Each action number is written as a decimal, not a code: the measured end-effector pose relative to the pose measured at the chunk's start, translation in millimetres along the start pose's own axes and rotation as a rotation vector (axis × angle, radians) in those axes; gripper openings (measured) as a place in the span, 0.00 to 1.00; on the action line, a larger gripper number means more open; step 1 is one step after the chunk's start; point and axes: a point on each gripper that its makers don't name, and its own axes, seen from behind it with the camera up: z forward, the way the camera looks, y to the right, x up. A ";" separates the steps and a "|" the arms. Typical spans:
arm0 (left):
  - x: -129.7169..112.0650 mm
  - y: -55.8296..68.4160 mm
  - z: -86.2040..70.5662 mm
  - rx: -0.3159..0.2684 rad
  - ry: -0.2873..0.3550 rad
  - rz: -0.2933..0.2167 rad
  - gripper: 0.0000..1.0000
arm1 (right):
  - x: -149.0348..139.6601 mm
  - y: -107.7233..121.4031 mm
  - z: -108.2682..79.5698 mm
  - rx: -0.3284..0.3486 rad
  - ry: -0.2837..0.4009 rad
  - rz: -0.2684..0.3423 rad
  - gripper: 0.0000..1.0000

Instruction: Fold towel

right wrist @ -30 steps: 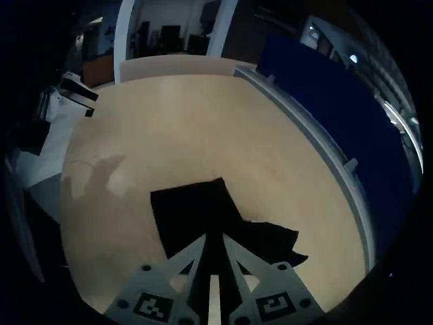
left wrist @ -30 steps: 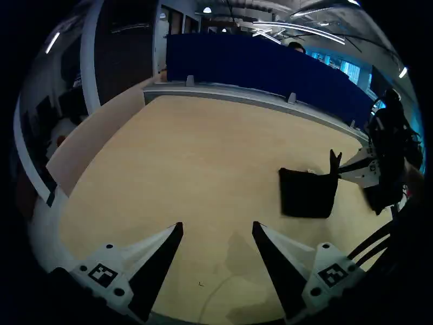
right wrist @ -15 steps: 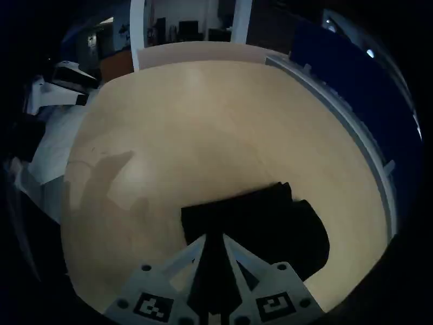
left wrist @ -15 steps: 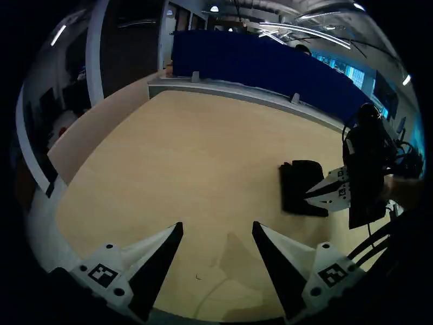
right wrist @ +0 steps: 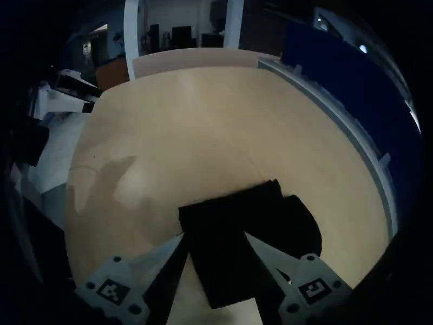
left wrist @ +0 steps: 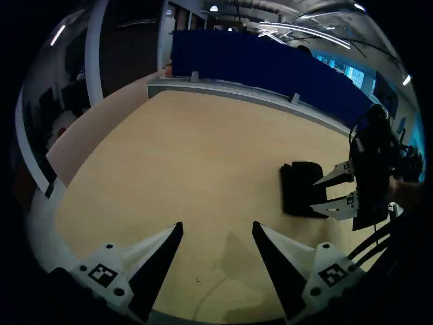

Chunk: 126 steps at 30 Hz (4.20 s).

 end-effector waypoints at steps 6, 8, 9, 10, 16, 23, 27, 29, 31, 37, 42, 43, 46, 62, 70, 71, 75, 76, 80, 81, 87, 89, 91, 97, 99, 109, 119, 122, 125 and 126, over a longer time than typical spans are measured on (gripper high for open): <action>1.5 -1.0 -0.6 0.004 0.002 0.004 0.95 | -10.4 7.2 -9.8 -0.028 -0.001 0.056 0.70; 1.6 -0.8 -0.8 0.005 0.001 0.003 0.95 | -17.4 7.9 -13.7 -0.035 -0.009 0.068 0.70; 1.6 -0.7 -0.9 0.005 0.001 0.003 0.95 | -20.7 8.2 -15.5 -0.039 -0.012 0.074 0.70; 1.5 -0.2 -0.7 0.004 0.001 0.002 0.95 | -24.9 8.4 -17.4 -0.043 -0.017 0.079 0.70; 0.9 3.6 1.5 -0.001 0.000 0.000 0.95 | -52.0 7.8 -29.3 -0.062 -0.048 0.110 0.70; 2.7 11.1 3.5 -0.012 0.001 0.006 0.95 | -76.9 4.2 -37.4 -0.078 -0.073 0.153 0.70; 4.0 14.0 4.2 -0.017 0.001 0.008 0.95 | -83.7 3.8 -39.0 -0.084 -0.081 0.164 0.70; 4.6 14.7 4.0 -0.018 0.001 0.008 0.95 | -86.6 3.1 -38.8 -0.083 -0.085 0.170 0.68; 4.7 15.1 3.8 -0.018 0.002 0.008 0.95 | -89.5 2.3 -38.2 -0.083 -0.090 0.176 0.67; 2.7 14.4 3.6 -0.015 0.000 0.008 0.95 | -94.7 -0.6 -36.0 -0.075 -0.094 0.198 0.57; 0.0 13.9 4.3 -0.015 -0.001 0.007 0.95 | -98.3 0.2 -34.0 -0.079 -0.100 0.214 0.46; -0.3 13.9 4.2 -0.015 -0.002 0.007 0.95 | -98.7 0.4 -33.5 -0.080 -0.100 0.218 0.44; -0.8 14.0 3.8 -0.015 -0.002 0.006 0.95 | -99.2 1.0 -32.2 -0.085 -0.098 0.233 0.35; -0.1 14.9 2.7 -0.021 -0.003 0.014 0.95 | -92.0 6.4 -36.3 -0.121 -0.061 0.265 0.08; 8.1 17.3 3.2 -0.031 0.011 0.010 0.95 | -48.5 20.4 -59.7 -0.162 0.039 0.242 0.06; 9.8 17.9 3.5 -0.033 0.014 0.011 0.95 | -41.2 22.7 -64.4 -0.169 0.055 0.239 0.06; 16.4 20.4 4.8 -0.040 0.027 0.013 0.95 | -17.7 29.5 -80.2 -0.191 0.104 0.222 0.05; 17.7 21.0 5.0 -0.042 0.029 0.015 0.95 | -13.3 30.7 -83.0 -0.195 0.113 0.218 0.05; 22.6 23.3 5.7 -0.048 0.034 0.023 0.95 | 1.9 34.4 -92.4 -0.206 0.145 0.212 0.05; 23.5 23.8 5.8 -0.049 0.035 0.025 0.95 | 4.7 34.9 -94.0 -0.206 0.151 0.212 0.05; 28.3 26.4 5.2 -0.058 0.041 0.035 0.95 | 16.3 37.0 -104.8 -0.211 0.182 0.218 0.04; 30.4 27.1 5.2 -0.059 0.044 0.040 0.95 | 21.4 39.7 -111.7 -0.219 0.196 0.219 0.04; 32.6 28.0 5.1 -0.061 0.046 0.044 0.95 | 27.0 43.1 -119.3 -0.227 0.211 0.221 0.04; 40.7 31.9 4.4 -0.069 0.057 0.058 0.95 | 46.3 62.6 -150.9 -0.266 0.265 0.235 0.04; 43.5 33.9 3.7 -0.073 0.060 0.062 0.95 | 51.2 70.7 -163.8 -0.282 0.282 0.242 0.04; 52.4 50.5 3.1 -0.100 0.070 0.088 0.95 | 37.9 121.7 -232.9 -0.396 0.308 0.277 0.04; 55.0 68.1 5.5 -0.114 0.068 0.108 0.95 | -10.0 185.5 -305.3 -0.519 0.304 0.343 0.04; 56.6 73.4 4.8 -0.117 0.068 0.112 0.95 | -25.7 201.6 -325.1 -0.550 0.301 0.363 0.04; 58.3 78.9 4.1 -0.119 0.069 0.116 0.95 | -41.4 216.8 -342.7 -0.579 0.296 0.382 0.04; 58.9 80.7 3.9 -0.120 0.069 0.118 0.95 | -46.4 221.6 -348.1 -0.587 0.295 0.388 0.04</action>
